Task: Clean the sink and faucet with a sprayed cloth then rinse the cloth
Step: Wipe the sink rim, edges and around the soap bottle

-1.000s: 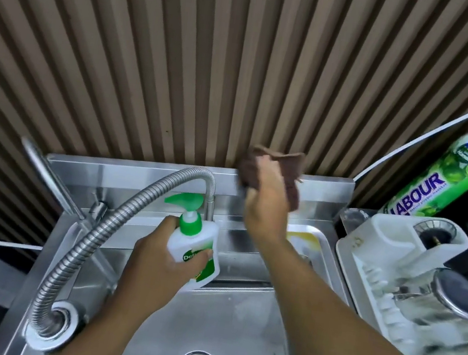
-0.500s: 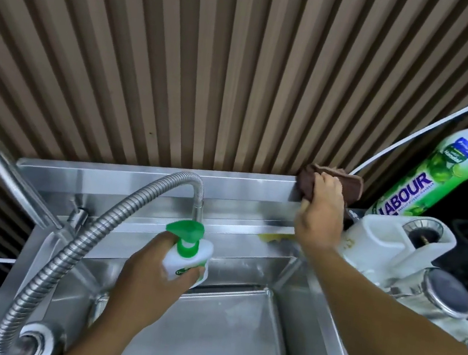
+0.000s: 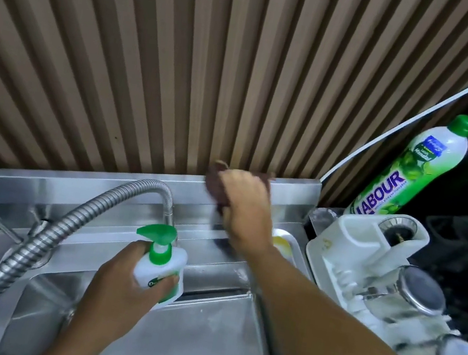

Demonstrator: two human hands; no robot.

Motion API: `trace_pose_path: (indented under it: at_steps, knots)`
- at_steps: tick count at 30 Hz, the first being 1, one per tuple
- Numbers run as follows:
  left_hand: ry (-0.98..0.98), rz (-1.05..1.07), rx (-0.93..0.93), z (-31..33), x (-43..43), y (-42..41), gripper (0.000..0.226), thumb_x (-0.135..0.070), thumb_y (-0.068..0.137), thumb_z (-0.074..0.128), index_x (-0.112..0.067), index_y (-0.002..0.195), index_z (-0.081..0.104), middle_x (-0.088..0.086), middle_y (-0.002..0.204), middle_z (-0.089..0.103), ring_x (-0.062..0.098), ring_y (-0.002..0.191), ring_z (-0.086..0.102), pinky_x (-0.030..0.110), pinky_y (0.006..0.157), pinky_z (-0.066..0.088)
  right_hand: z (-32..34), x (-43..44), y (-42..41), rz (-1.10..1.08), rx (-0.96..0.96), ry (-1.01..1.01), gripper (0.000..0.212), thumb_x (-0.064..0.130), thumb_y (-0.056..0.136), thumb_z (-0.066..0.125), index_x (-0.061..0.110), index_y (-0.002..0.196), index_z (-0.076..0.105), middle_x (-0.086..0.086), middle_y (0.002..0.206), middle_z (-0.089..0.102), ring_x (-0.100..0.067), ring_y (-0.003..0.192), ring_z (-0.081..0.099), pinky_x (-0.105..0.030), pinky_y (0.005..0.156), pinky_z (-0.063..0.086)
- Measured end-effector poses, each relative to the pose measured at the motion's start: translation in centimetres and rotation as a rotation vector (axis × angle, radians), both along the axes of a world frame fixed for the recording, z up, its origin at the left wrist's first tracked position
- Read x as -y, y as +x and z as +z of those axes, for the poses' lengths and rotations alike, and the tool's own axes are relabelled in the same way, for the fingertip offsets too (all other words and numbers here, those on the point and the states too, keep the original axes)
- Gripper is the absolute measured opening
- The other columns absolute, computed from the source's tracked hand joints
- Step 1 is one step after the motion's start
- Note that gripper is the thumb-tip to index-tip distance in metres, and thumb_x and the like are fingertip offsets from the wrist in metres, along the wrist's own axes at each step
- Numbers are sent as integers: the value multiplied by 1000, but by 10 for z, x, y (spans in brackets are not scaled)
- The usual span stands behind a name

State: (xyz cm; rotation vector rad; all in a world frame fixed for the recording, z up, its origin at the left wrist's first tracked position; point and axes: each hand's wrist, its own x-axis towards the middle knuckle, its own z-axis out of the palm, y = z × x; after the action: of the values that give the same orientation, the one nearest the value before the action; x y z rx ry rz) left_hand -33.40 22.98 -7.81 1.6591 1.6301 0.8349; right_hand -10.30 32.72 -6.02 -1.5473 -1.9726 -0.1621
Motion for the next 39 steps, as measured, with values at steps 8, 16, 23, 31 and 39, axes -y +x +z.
trace_pose_path:
  at_steps: [8,16,23,31,39]
  knots:
    - [0,-25,14,1,0,-2,36,-37,68,86,-39,94,62,-29,92,64,1,80,60,27,67,48,-12,-3,64,-573,-415,76,51,12,74,42,6,123,58,-14,131,56,-39,129,46,-55,108,37]
    - [2,-66,61,0,0,-5,45,-46,62,83,-38,103,63,-21,94,69,8,86,66,34,77,55,-51,11,-57,110,312,-26,76,17,86,62,17,156,32,-3,164,29,-29,152,16,-47,123,9]
    - [-17,-69,40,-2,-1,-6,47,-34,67,88,-48,103,61,-23,92,69,7,82,66,37,76,56,-88,34,7,-29,258,-93,77,25,87,54,16,158,24,-8,164,28,-31,152,17,-52,120,23]
    - [-14,-80,73,-5,-2,-7,50,-31,67,88,-53,102,59,-24,90,69,5,79,64,32,71,53,3,-23,33,-884,-1319,19,65,30,109,31,5,159,-2,-10,169,-7,-24,155,0,-36,122,4]
    - [-22,-76,78,-5,-2,-7,52,-32,67,89,-53,104,59,-25,92,69,5,81,65,37,75,56,8,-7,-37,-873,-1811,-202,57,34,106,44,15,155,25,-10,152,37,-29,131,41,-30,99,32]
